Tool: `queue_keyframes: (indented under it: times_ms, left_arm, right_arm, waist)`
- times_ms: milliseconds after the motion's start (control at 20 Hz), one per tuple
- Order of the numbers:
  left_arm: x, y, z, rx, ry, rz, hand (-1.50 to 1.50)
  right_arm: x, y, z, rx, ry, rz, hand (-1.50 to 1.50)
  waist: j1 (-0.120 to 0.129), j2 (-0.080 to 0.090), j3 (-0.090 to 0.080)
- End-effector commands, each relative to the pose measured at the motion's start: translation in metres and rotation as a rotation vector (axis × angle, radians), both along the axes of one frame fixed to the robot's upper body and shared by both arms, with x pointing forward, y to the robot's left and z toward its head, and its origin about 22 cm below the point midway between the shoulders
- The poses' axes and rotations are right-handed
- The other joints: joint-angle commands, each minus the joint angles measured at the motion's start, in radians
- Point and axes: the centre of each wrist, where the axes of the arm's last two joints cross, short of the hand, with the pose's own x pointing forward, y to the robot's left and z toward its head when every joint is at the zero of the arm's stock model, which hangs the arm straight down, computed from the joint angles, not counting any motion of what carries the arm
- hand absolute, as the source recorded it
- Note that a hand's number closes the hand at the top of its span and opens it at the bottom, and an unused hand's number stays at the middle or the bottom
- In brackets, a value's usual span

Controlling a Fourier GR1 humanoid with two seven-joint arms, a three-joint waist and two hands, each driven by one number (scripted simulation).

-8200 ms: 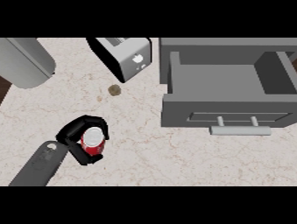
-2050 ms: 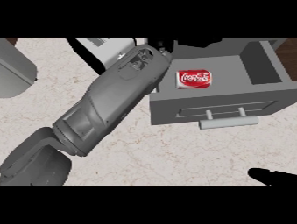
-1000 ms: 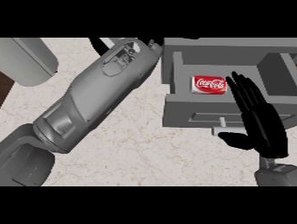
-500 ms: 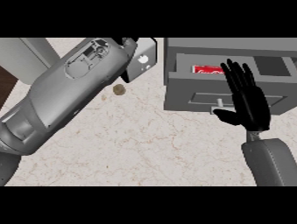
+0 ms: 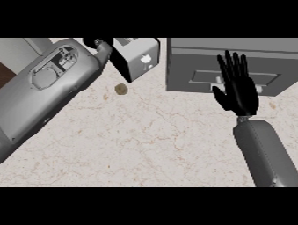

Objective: Pick up the can, place it into the drawer and close the drawer

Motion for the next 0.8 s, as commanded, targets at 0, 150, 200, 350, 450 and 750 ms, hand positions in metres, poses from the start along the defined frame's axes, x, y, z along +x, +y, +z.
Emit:
queue_keyframes:
  times_ms: [0, 150, 200, 350, 450, 750]
  left_arm:
    - [-0.008, 0.017, -0.003, 0.011, 0.015, -0.006, -1.50]
    - [-0.011, 0.030, -0.009, 0.004, 0.021, -0.002, -1.50]
    - [-0.014, 0.023, -0.001, -0.011, 0.030, -0.003, -1.50]
    - [-0.018, 0.037, -0.005, 0.015, 0.033, 0.003, -1.50]
    - [-0.030, 0.036, -0.016, 0.017, 0.037, -0.020, -1.50]
    - [-0.033, 0.037, -0.033, 0.014, 0.036, -0.013, -1.50]
  right_arm:
    - [0.028, 0.004, 0.002, 0.019, -0.021, -0.051, -1.50]
    - [0.032, 0.016, -0.008, 0.021, -0.041, -0.044, -1.50]
    - [0.033, 0.019, -0.011, 0.032, -0.049, -0.035, -1.50]
    - [0.057, 0.010, 0.022, 0.000, -0.064, -0.068, -1.50]
    - [0.061, 0.013, 0.024, 0.016, -0.097, -0.084, -1.50]
    - [0.078, 0.022, 0.048, -0.003, -0.118, -0.087, -1.50]
  waist:
    - [0.016, 0.017, 0.011]
    - [0.016, 0.021, 0.011]
    - [0.009, 0.019, 0.011]
    - [0.017, 0.019, 0.011]
    - [0.026, 0.018, 0.011]
    - [0.027, 0.029, 0.011]
